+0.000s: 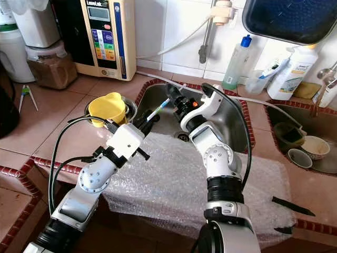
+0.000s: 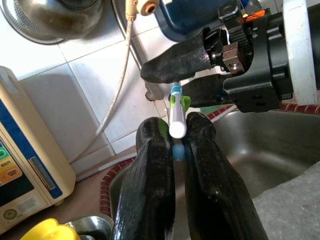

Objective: Kitchen organization

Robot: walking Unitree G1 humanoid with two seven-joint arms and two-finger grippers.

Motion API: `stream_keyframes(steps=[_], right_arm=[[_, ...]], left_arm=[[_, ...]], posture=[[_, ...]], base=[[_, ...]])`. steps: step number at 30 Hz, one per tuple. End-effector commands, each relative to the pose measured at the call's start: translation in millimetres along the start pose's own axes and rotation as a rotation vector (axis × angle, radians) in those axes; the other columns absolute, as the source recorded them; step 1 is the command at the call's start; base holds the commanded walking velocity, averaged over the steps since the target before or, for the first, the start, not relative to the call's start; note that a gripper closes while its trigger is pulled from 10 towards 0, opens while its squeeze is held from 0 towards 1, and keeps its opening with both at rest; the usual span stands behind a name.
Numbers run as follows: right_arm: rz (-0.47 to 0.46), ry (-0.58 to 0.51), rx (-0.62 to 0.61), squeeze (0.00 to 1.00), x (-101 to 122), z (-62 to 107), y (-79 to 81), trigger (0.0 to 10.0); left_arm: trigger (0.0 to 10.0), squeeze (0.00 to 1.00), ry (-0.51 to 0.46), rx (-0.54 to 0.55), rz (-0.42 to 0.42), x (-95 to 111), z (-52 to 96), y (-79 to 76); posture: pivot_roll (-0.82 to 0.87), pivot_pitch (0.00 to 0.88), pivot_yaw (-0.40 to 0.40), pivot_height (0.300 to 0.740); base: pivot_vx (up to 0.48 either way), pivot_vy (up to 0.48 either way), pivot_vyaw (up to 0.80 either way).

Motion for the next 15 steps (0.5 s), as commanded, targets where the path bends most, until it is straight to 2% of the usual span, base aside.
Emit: stream_keyframes(steps=[1,8,9,10,11,12,15], right_arm=[[0.000,-0.015,-0.008,0.00,7.7,-0.2,-2.0,0.0],[-0.015,-0.010,0.002,0.00,7.0,-0.1,-1.2,0.0],[-0.018,-0.011,0.000,0.00,6.9,0.1,-1.7,0.0],[-0.018,-0.011,0.000,0.00,6.9,0.1,-1.7,0.0],[-0.023,-0.014,-0.005,0.00,7.2,0.2,-2.5,0.0],[-0.023,-0.015,-0.006,0.00,7.3,0.3,-2.8,0.0],[-0.019,-0.015,-0.011,0.00,7.4,0.4,-3.9,0.0]], left_arm=[[0.0,0.00,-0.056,0.000,-0.011,11.3,-6.5,0.2],[0.0,0.00,-0.058,0.000,-0.011,11.3,-6.8,-0.2],[0.6,0.00,-0.058,0.000,-0.012,11.1,-6.8,-0.3],[0.6,0.00,-0.058,0.000,-0.012,11.1,-6.8,-0.3],[7.8,0.00,-0.055,0.001,-0.019,10.9,-6.7,-0.3],[10.0,0.00,-0.053,0.001,-0.021,10.8,-6.7,-0.3],[10.0,0.00,-0.046,0.013,-0.032,9.8,-6.8,0.9]], posture=[[0.01,0.000,-0.080,0.740],[0.01,0.000,-0.081,0.740],[0.01,0.000,-0.080,0.740],[0.01,0.000,-0.080,0.740],[0.01,0.000,-0.079,0.740],[0.01,0.000,-0.081,0.740],[0.01,0.000,-0.082,0.740]], base=[[0.000,0.000,0.00],[0.000,0.000,0.00],[0.000,0.000,0.00],[0.000,0.000,0.00],[0.000,0.000,0.00],[0.000,0.000,0.00],[0.000,0.000,0.00]])
Point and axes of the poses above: a point about 5 cm out from each wrist's last joint towards the gripper, its own z axis pointing back from the gripper into the wrist, its own x axis along the axis of the wrist's last joint, y = z × x, the point moved 2 cm from there along -z, pointing out of the wrist towards the gripper, and after that the axes turned 3 degrees about z, right-handed, at the moved point
